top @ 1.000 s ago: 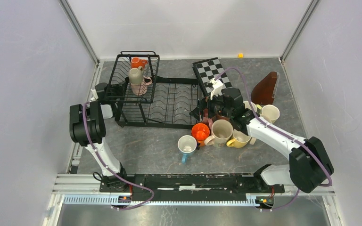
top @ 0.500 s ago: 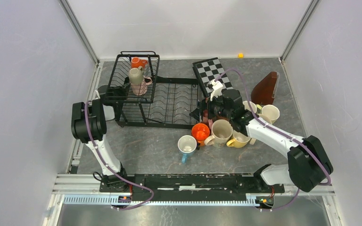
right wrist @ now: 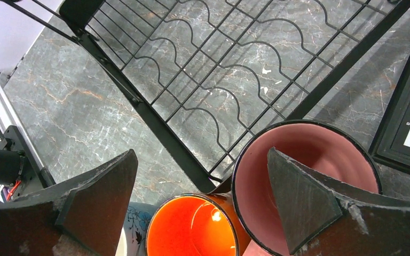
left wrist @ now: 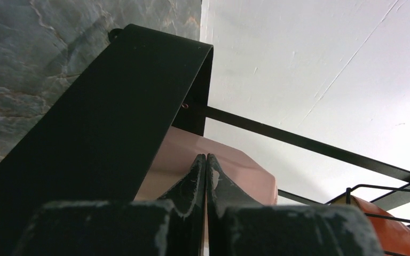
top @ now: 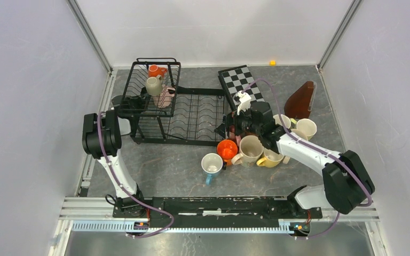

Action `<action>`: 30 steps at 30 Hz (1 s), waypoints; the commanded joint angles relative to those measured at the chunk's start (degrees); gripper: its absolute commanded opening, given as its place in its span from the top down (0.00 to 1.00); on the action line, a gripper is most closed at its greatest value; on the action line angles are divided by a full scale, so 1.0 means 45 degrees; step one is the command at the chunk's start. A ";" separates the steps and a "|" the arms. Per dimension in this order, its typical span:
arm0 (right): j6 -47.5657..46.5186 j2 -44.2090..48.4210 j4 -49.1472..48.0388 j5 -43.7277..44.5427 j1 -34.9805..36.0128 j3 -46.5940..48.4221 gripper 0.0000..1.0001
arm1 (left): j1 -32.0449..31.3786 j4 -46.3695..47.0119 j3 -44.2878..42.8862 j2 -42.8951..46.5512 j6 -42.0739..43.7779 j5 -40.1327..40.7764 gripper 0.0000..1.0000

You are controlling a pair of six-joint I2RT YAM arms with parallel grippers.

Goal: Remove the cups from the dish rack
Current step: Move the cup to the dish rack.

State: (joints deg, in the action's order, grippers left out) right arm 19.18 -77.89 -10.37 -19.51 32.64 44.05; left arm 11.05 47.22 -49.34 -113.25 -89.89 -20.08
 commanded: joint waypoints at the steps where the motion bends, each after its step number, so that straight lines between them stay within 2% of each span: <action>1: -0.0209 -0.0453 -0.0534 -0.0097 0.0084 0.0386 0.02 | -0.0170 -0.0252 -0.0557 -0.0477 0.0650 -0.1356 0.96; 19: -0.0551 -0.3669 -0.0248 -0.0338 0.0154 0.4362 0.02 | -0.0312 -0.0938 -0.1174 -0.1053 0.1381 -0.2880 0.98; 30: 0.0032 -0.1927 -0.0759 0.0050 0.0299 0.1902 0.02 | -0.0326 -0.1094 -0.1173 -0.0968 0.1475 -0.2957 0.98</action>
State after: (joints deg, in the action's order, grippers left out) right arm 17.54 -90.74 -7.88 -16.38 32.34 55.53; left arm 10.79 46.28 -53.95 -116.44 -85.93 -30.63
